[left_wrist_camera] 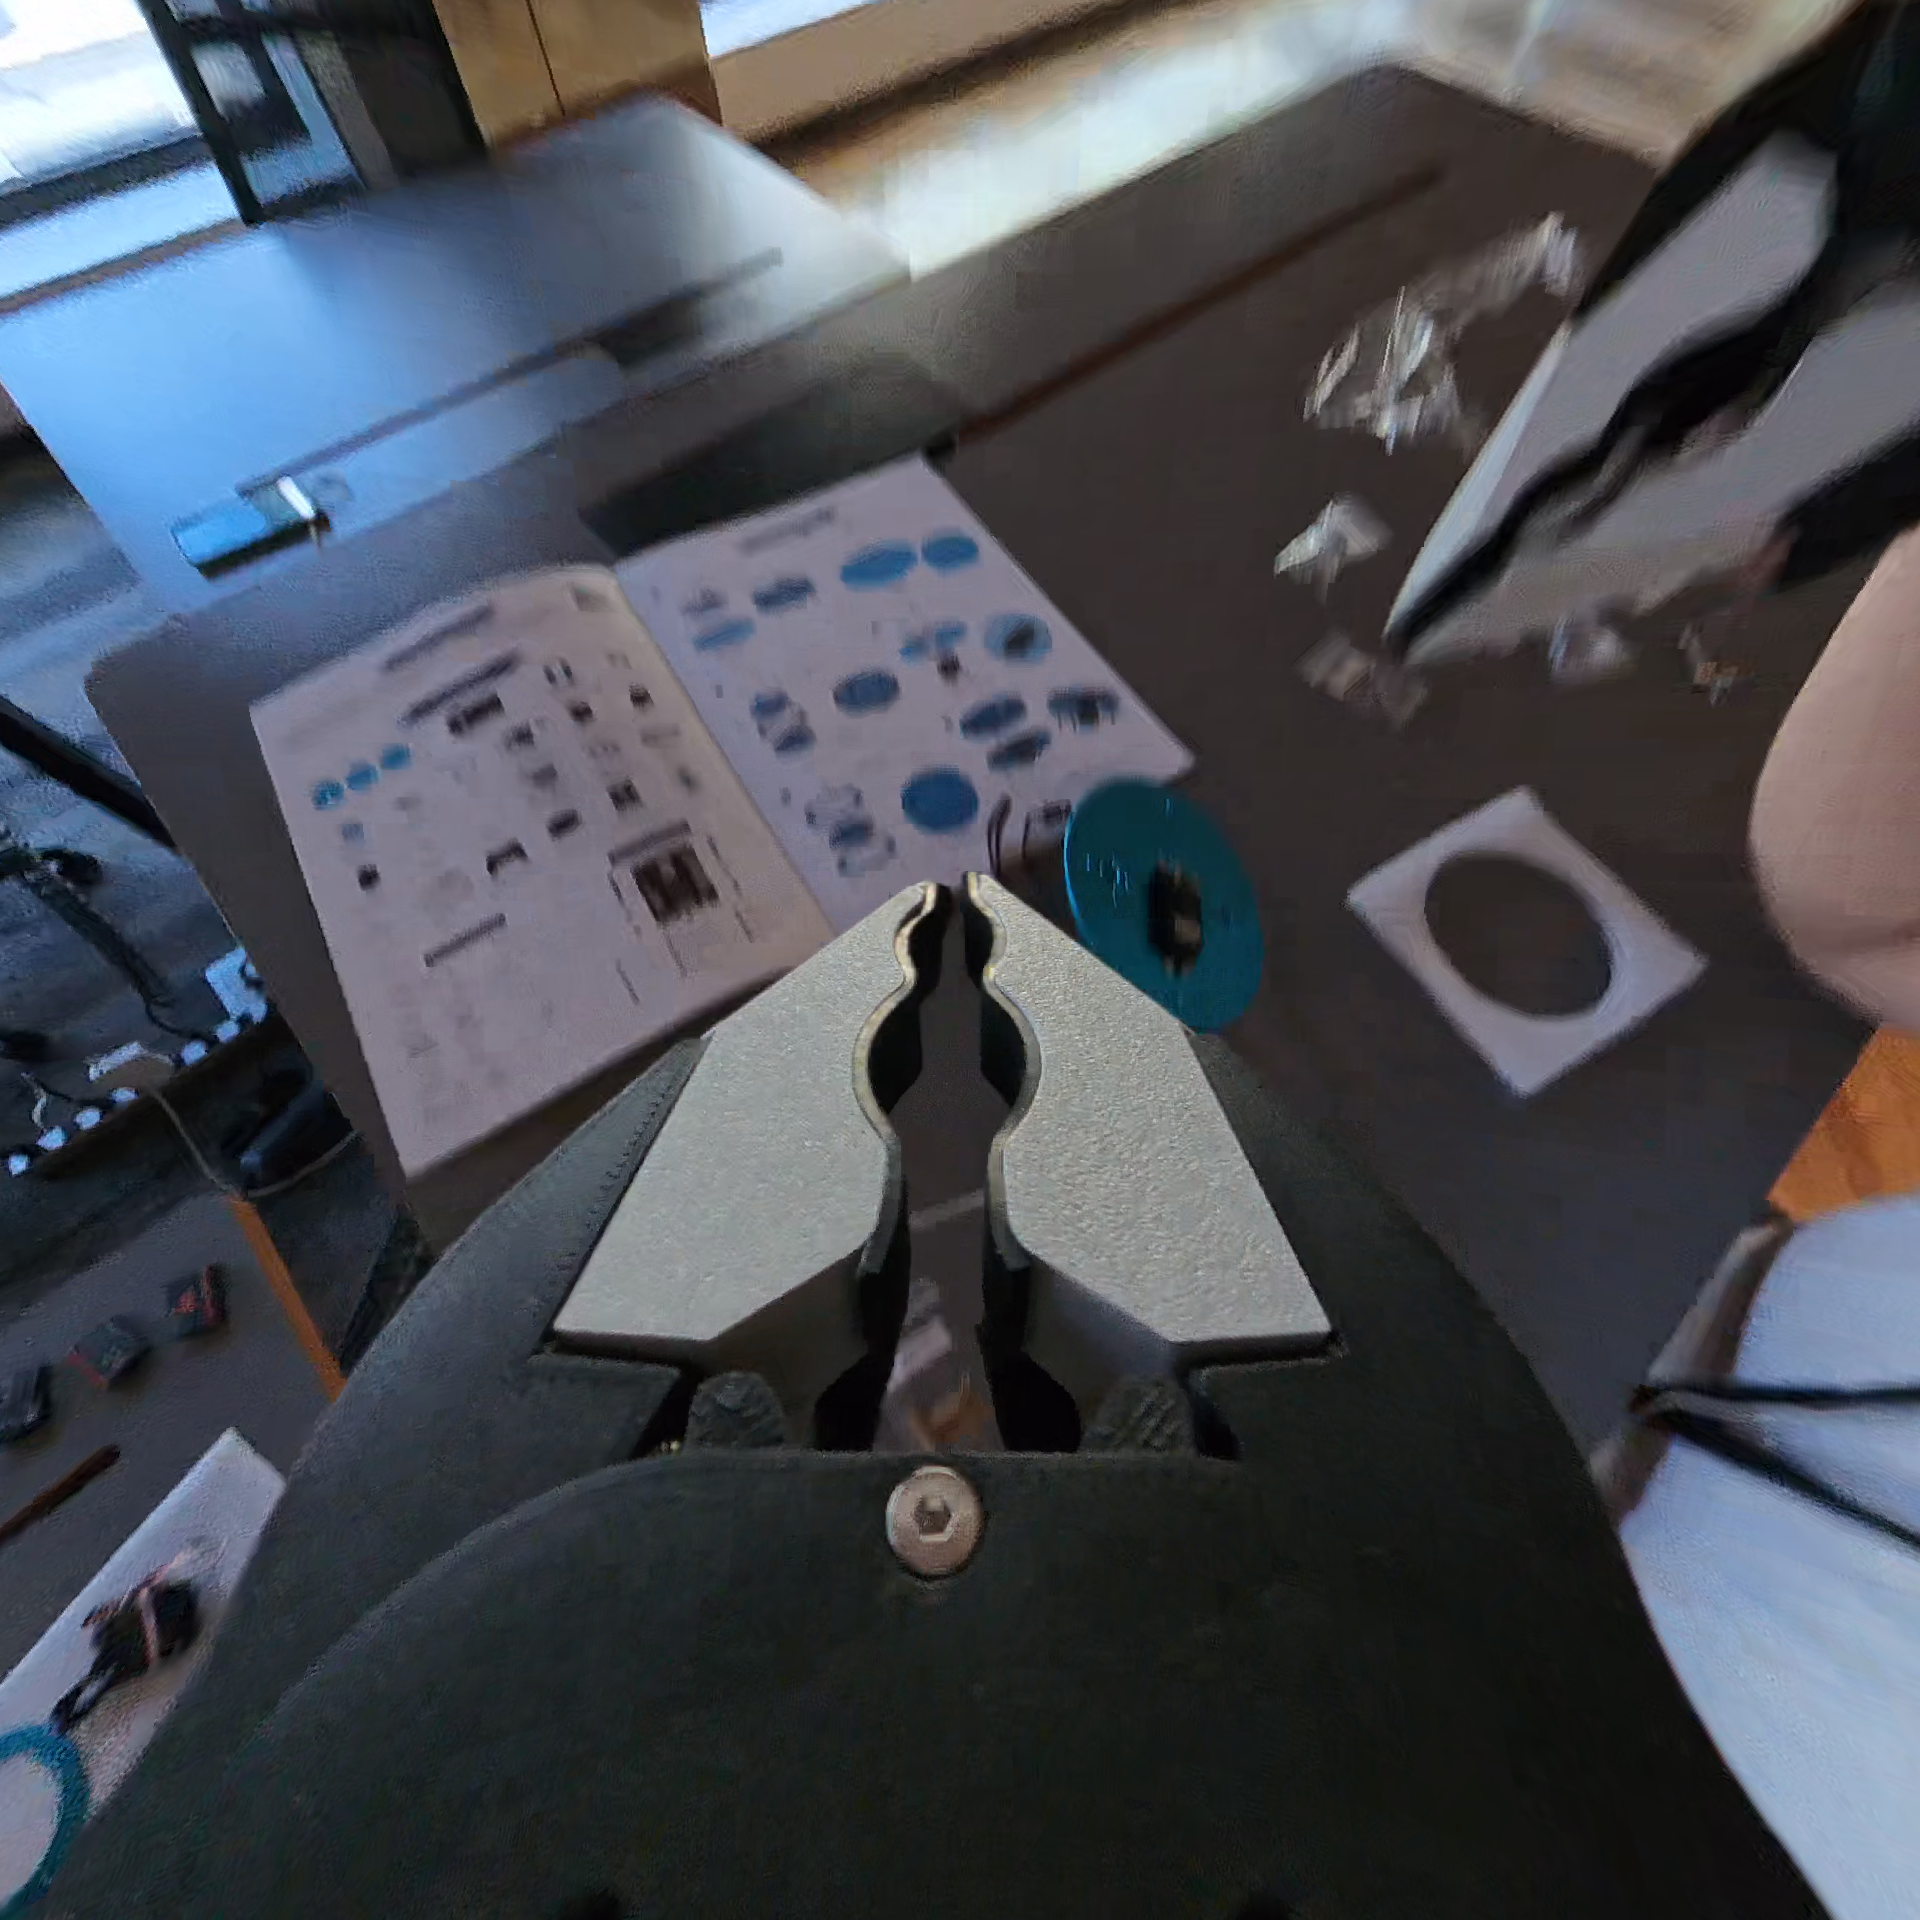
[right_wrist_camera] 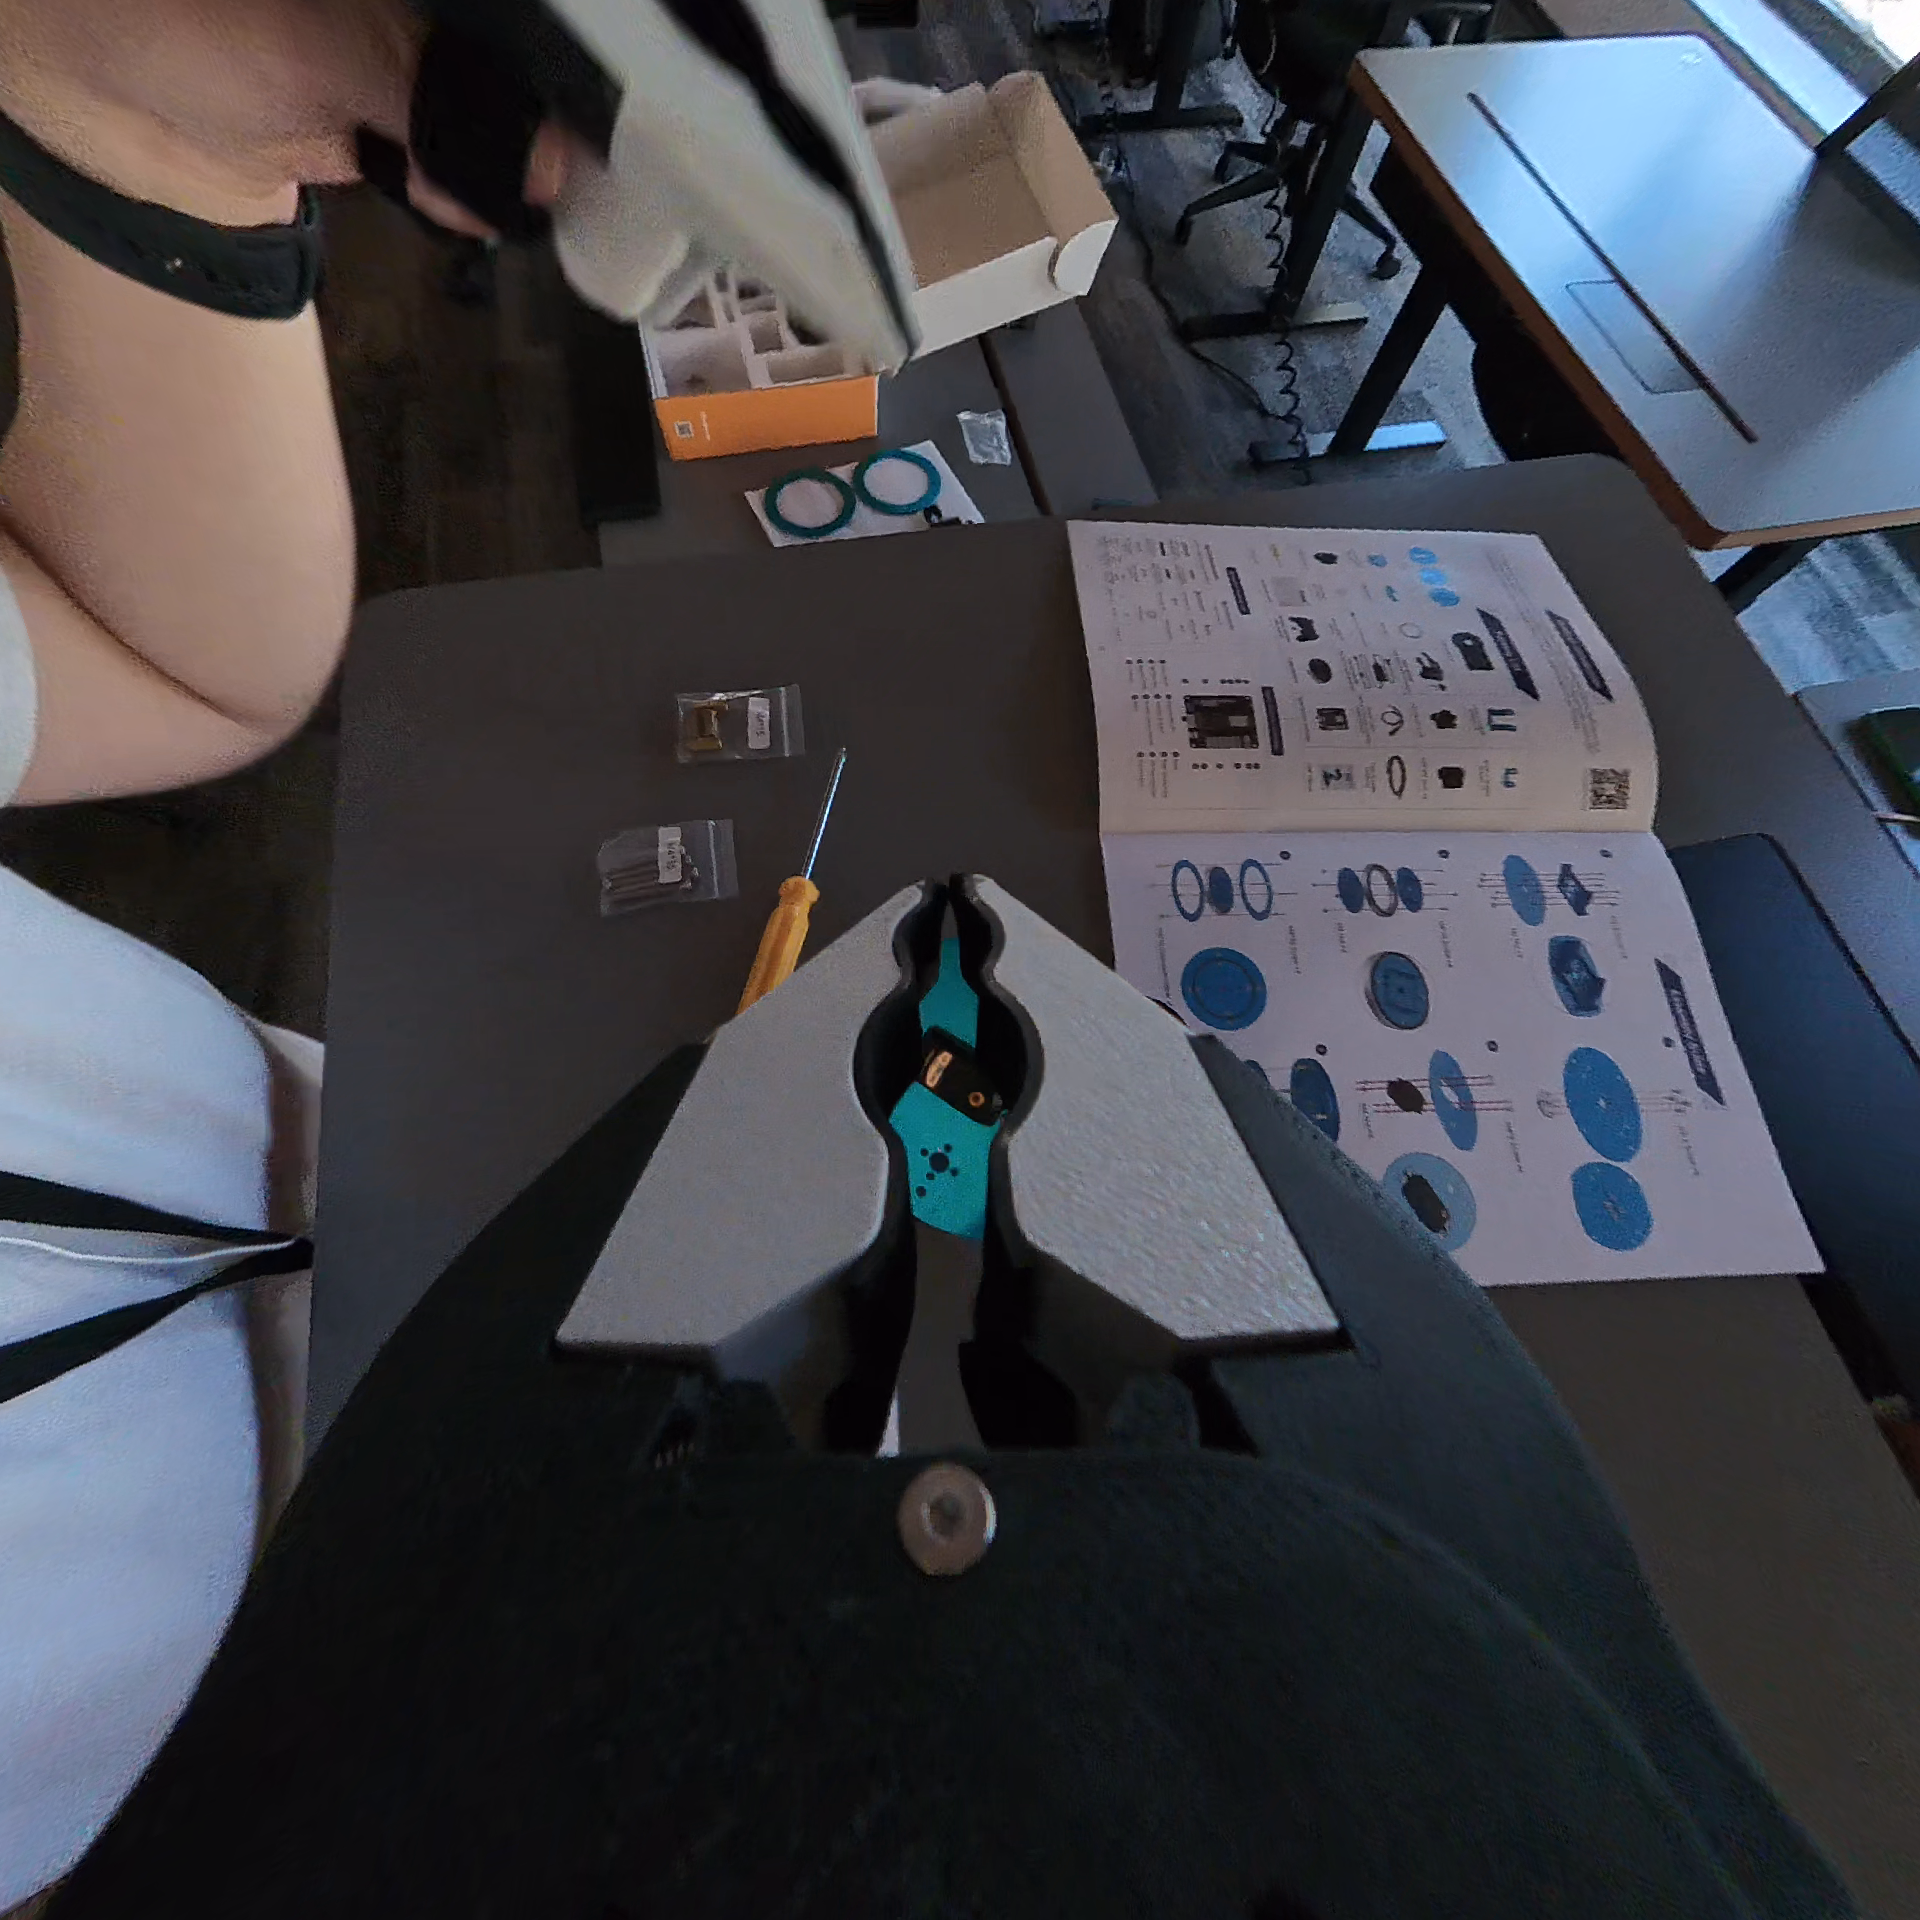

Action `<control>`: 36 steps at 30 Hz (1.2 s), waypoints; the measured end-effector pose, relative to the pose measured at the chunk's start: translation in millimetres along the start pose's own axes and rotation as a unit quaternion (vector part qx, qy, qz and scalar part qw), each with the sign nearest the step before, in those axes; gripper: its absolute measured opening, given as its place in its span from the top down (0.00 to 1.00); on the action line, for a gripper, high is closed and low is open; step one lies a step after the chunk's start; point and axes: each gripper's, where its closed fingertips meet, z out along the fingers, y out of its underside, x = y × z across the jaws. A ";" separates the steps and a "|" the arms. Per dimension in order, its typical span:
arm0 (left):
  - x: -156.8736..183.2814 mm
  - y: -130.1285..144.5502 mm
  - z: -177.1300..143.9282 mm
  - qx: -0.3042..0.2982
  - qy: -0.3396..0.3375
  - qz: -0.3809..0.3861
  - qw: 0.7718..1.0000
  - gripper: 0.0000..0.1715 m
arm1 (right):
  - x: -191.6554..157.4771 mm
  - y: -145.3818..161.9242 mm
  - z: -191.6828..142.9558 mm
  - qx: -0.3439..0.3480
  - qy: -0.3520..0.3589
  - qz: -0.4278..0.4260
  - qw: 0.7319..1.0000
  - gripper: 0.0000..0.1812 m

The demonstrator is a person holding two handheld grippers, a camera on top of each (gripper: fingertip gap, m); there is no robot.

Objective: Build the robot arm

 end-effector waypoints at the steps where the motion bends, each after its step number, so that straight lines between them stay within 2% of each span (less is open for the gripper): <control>1: 4.1 23.9 -0.2 -0.027 -0.001 0.004 1.000 0.99 | -1.9 3.0 -5.3 0.006 0.003 0.001 1.000 0.99; 3: 15.1 69.5 2.4 -0.059 0.019 -0.007 0.998 0.98 | -13.2 17.0 -8.1 0.012 -0.010 0.010 1.000 0.99; 5: 27.4 109.0 7.6 -0.067 0.059 -0.027 0.996 0.93 | -29.9 45.1 1.0 -0.002 -0.032 0.037 0.999 0.99; 7: 23.2 132.3 12.9 -0.041 0.072 -0.067 0.994 0.90 | -54.9 70.9 19.7 -0.010 -0.063 0.069 0.996 0.99; 9: 19.7 143.9 14.6 -0.005 0.102 -0.113 0.988 0.90 | -82.4 82.5 44.1 -0.003 -0.087 0.089 0.992 0.98; 11: 20.3 147.0 11.9 0.037 0.140 -0.145 0.979 0.92 | -100.7 84.3 72.1 0.008 -0.086 0.089 0.992 0.98; 13: 16.6 152.4 11.3 0.049 0.151 -0.147 0.976 0.92 | -104.9 79.9 104.4 0.019 -0.063 0.098 0.993 0.98; 16: -3.2 158.7 17.5 0.036 0.116 -0.119 0.985 0.93 | -102.4 72.7 146.1 0.013 -0.034 0.109 0.993 0.94; 19: -14.4 156.0 20.4 0.032 0.109 -0.110 0.987 0.94 | -95.2 74.5 168.3 -0.020 -0.009 0.096 0.995 0.91; 21: -15.2 149.7 21.4 0.043 0.111 -0.108 0.987 0.94 | -94.9 74.5 180.4 -0.034 -0.023 0.118 0.992 0.90; 25: -4.7 148.6 26.3 0.060 0.106 -0.077 0.990 0.95 | -99.0 84.5 193.1 -0.065 -0.054 0.131 0.988 0.87; 28: 2.6 157.8 31.4 0.041 0.112 -0.067 0.991 0.95 | -101.3 82.8 193.0 -0.060 -0.068 0.130 0.987 0.87; 32: -3.6 157.9 30.5 0.047 0.104 -0.077 0.990 0.95 | -106.2 85.7 193.5 -0.076 -0.069 0.094 0.990 0.86; 36: -6.6 159.1 32.6 0.040 0.109 -0.083 0.990 0.96 | -109.9 92.7 195.1 -0.112 -0.051 0.034 0.992 0.91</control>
